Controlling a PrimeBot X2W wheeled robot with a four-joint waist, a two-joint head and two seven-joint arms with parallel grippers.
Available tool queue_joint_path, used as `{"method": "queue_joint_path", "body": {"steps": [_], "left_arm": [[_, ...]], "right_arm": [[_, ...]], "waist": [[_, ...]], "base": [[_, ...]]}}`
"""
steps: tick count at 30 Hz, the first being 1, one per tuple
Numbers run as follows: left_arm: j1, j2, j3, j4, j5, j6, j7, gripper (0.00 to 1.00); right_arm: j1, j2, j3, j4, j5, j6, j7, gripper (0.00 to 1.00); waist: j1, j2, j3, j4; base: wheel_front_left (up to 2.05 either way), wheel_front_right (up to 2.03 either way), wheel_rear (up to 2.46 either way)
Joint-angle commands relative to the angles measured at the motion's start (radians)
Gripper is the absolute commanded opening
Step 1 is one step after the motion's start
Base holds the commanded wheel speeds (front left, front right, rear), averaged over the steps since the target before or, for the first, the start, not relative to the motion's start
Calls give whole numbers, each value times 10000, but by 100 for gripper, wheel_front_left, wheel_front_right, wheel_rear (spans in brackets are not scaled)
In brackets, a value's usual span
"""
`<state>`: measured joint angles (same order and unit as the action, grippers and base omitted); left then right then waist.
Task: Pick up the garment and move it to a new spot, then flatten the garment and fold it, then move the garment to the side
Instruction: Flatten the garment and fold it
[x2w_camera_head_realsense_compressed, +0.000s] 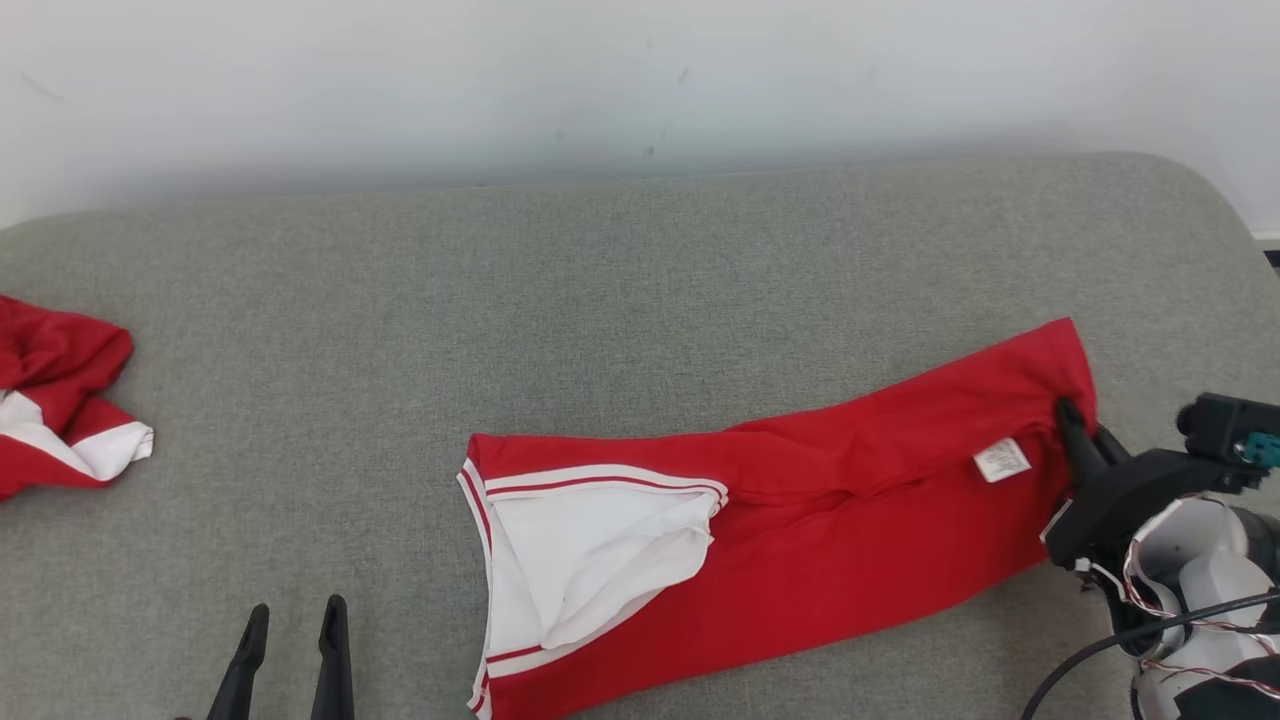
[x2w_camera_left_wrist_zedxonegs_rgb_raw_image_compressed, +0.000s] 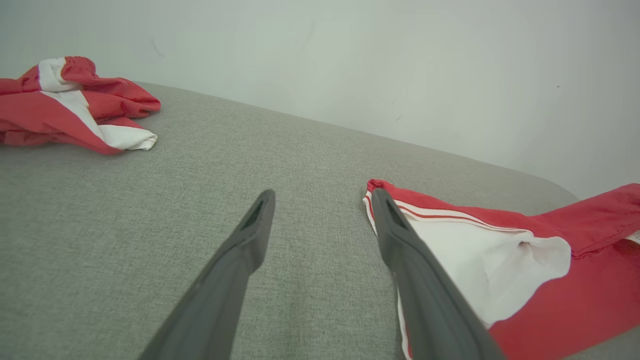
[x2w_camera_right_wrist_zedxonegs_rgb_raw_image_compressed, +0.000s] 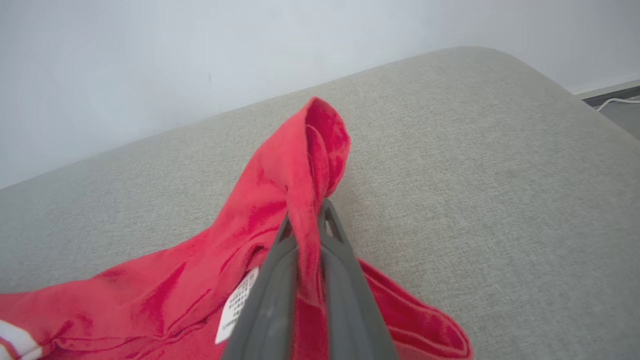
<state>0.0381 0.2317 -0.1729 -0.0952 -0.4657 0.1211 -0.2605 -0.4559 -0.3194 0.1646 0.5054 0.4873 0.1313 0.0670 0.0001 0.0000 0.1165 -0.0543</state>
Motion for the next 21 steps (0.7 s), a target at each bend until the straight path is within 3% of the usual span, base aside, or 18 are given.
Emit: {"method": "queue_joint_path", "body": {"steps": [1,13,21], "left_arm": [[116,-8,41,29,16,-28,-51,100],[249,-328,221,114,162,-189,-51,100],[324,-553,288,221,240,-302,-49,100]], "right_arm": [[140,20,65,-96,84,-10,30,0],[737,504,1693,-3368,2277,-8,1265,0],[1113,951,2607,-4760,2851,-9,1816,0]], "waist": [[-1,0,-34,-33],[-1,0,-301,34],[-1,0,-414,361]], "base": [[0,0,0],[0,0,0],[0,0,0]]}}
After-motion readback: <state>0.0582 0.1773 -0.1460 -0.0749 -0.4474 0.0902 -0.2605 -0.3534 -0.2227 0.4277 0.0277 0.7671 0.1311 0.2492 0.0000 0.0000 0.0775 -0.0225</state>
